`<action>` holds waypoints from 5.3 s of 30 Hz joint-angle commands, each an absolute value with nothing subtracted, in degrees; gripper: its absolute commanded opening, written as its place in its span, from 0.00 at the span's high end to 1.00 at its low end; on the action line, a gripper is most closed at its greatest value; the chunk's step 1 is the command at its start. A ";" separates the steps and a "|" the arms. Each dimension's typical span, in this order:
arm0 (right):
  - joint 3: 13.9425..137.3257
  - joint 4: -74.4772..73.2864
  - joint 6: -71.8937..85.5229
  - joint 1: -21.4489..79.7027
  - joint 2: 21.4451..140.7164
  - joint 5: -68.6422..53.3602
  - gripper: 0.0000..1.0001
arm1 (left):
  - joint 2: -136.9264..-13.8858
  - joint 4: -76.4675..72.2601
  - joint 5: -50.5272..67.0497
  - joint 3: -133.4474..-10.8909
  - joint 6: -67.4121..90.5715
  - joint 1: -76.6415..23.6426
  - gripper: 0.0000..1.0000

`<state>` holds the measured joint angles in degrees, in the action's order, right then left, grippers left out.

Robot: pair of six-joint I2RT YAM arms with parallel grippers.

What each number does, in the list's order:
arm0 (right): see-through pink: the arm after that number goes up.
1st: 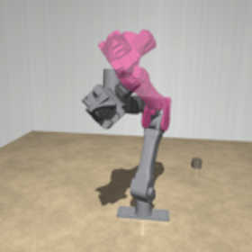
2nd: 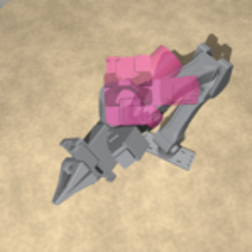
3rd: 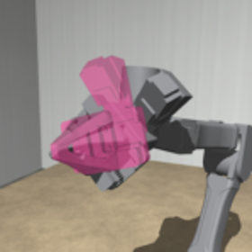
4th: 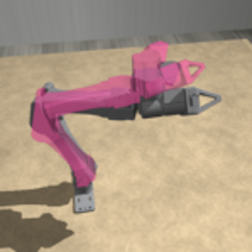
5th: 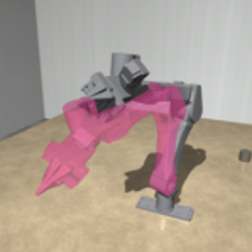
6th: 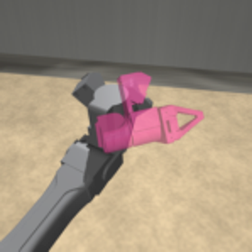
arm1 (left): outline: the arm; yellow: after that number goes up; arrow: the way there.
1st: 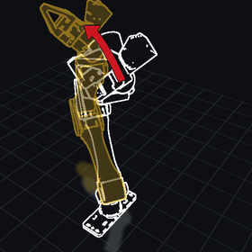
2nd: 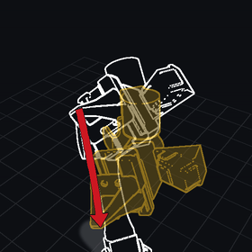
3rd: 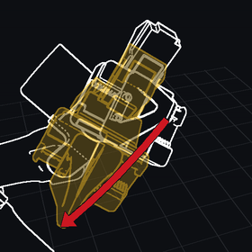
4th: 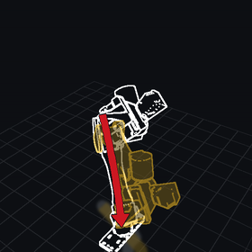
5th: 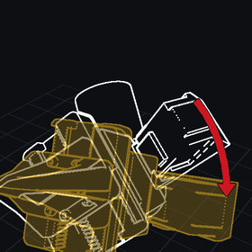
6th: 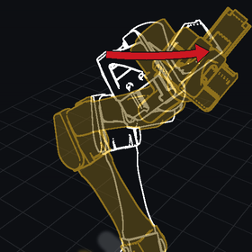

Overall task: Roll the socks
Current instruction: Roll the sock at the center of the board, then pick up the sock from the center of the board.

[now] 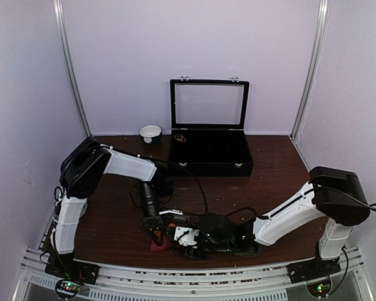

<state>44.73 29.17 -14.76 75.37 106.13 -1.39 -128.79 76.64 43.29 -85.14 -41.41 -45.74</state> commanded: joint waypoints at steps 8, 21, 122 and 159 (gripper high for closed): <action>46.85 23.23 -20.21 80.38 100.94 -0.15 0.58 | -135.39 78.26 45.97 -85.96 -43.56 -44.87 1.00; 48.92 18.10 -23.67 85.74 92.71 3.85 0.59 | -135.56 87.11 49.25 -86.42 -52.44 -45.57 1.00; 37.01 31.01 22.02 62.32 83.99 -8.61 0.71 | -102.43 74.43 56.17 -78.05 -45.27 -43.14 1.00; 67.09 -6.03 17.86 50.11 97.65 22.24 0.61 | -130.61 53.92 14.42 -133.45 -24.55 -24.88 1.00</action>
<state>57.82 -1.30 19.27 54.68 92.44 17.96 -129.47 60.86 16.93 -132.86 -25.96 -23.55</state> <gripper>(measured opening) 0.390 0.111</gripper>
